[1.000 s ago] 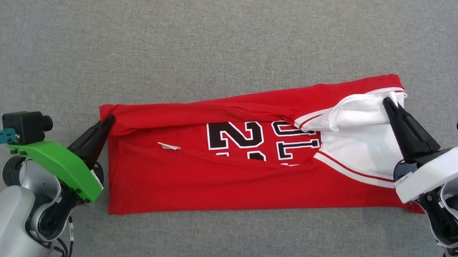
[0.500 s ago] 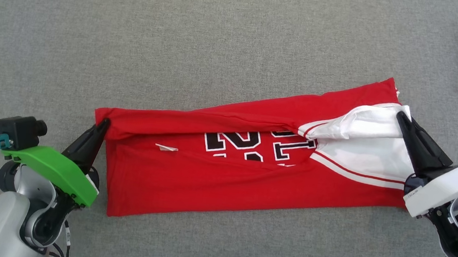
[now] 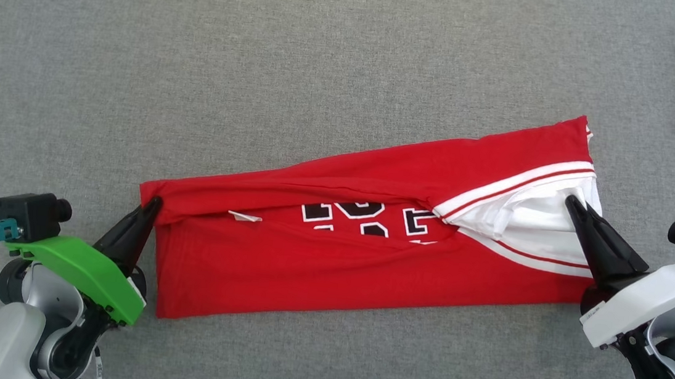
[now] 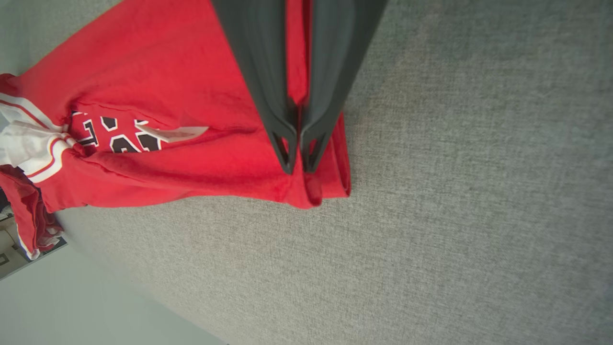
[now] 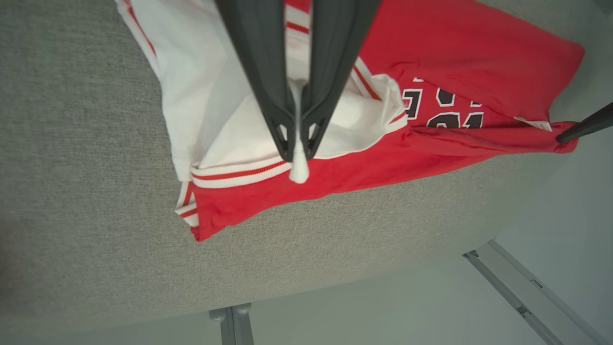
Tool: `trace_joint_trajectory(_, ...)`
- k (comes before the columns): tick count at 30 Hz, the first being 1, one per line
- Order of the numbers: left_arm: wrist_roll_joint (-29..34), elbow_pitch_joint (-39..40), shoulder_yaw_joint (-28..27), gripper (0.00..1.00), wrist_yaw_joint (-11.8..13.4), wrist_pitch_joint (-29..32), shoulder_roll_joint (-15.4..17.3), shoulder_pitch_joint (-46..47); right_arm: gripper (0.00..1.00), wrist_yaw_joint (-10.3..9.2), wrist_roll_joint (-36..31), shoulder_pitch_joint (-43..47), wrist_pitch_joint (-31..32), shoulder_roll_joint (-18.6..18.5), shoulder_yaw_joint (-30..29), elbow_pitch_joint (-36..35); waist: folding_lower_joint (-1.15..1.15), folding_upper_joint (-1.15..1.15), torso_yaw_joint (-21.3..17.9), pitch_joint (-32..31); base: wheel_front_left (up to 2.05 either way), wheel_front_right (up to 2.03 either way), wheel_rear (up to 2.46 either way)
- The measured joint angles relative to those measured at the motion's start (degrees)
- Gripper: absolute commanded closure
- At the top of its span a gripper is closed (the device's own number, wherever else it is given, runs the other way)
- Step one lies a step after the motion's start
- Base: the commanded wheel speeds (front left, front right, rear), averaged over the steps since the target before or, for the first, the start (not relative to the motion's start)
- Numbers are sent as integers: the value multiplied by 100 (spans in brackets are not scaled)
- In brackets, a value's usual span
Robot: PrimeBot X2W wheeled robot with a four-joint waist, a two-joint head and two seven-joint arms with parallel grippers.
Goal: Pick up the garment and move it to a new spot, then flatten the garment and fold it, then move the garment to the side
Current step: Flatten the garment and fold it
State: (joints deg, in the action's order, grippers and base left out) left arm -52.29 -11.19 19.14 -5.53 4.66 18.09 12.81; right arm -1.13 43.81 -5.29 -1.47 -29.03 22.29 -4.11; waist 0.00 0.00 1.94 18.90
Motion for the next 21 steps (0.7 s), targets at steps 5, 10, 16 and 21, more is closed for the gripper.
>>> trace_joint_trajectory(5, 5, 44, 86, 75, 0, 18, 66, -27, 72, -44, -63, 68, 1, -5, 12, 4, 0, 0, -15, 4, 0, 0, 0)
trace_joint_trajectory(10, 32, 36, 166, 14, 0, 33, 69, -180, 32, -58, -102, 153, 1, -4, 41, 101, 0, 0, -21, -51, 0, 0, 0)
trace_joint_trajectory(16, 86, -36, 203, 0, 0, 31, 89, -327, 0, -100, -102, 280, -1, 5, 64, 286, 0, 0, -17, -195, 0, 0, 0)
trace_joint_trajectory(21, 227, -103, 210, 0, 0, -79, 114, -488, 0, -105, -97, 411, -9, 29, 76, 513, 0, 0, -1, -399, 0, 0, 0)
